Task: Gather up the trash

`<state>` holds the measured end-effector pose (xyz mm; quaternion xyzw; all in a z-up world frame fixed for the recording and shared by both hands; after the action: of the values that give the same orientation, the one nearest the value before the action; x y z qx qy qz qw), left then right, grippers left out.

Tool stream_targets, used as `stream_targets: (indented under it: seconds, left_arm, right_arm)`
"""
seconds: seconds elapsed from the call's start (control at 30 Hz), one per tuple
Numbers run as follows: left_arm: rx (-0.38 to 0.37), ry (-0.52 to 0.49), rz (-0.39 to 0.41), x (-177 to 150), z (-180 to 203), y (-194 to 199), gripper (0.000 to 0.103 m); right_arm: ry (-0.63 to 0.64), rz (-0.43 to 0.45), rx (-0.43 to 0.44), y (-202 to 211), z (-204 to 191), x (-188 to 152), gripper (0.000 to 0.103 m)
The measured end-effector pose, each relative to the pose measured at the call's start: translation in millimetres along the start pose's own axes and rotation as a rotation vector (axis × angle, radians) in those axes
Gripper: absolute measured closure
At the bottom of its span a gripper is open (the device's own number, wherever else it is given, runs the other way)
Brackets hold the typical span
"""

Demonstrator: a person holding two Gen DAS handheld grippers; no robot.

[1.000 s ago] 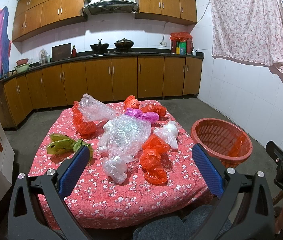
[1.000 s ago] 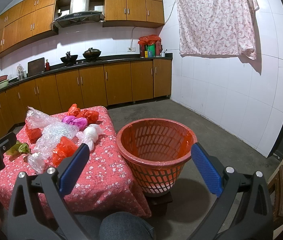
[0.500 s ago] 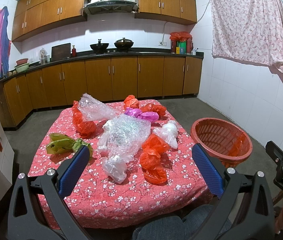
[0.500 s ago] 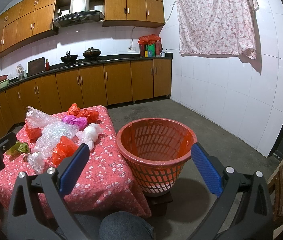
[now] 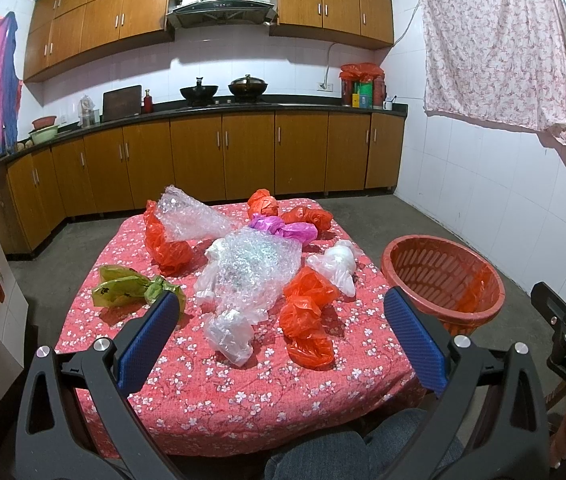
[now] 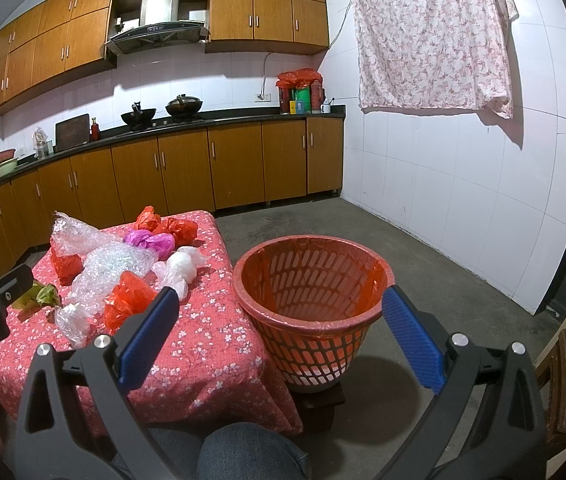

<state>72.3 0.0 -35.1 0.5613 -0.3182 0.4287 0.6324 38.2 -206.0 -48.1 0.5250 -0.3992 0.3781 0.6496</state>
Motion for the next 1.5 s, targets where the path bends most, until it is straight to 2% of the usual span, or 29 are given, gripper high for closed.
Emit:
stream_targets:
  seconds: [0.77, 0.97, 1.1, 1.33, 1.5]
  left_arm:
    - [0.004, 0.002, 0.0, -0.2, -0.6, -0.2, 0.002]
    - [0.028, 0.01, -0.011, -3.8, -13.1, -8.8, 0.002]
    - [0.082, 0.04, -0.027, -2.8, -44.2, -22.7, 0.002]
    - [0.261, 0.105, -0.028, 8.3, -135.4, -50.4, 0.002]
    - [0.276, 0.211, -0.08, 13.4, -173.2, -81.2, 0.004]
  right_arm:
    - [0.002, -0.003, 0.001, -1.7, 0.7, -0.3, 0.004]
    - [0.005, -0.024, 0.035, -17.2, -5.7, -0.2, 0.004]
    - [0.018, -0.043, 0.05, -38.6, -15.7, 3.3, 0.004]
    - [0.046, -0.067, 0.121, -85.4, -55.9, 14.1, 0.004]
    - [0.084, -0.093, 0.15, -130.4, -86.4, 25.7, 0.019]
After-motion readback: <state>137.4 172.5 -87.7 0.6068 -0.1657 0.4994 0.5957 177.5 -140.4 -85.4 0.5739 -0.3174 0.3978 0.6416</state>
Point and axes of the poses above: each gripper's, at about its wrist camera, not at the fingertips, and y roughly against the way its jaws point, z to its right, x to its top, the point moved 8 cm from there along -y, roughly the way its jaws point, and after that the axes turned 11 degrees about y, right-handed, at the moved point
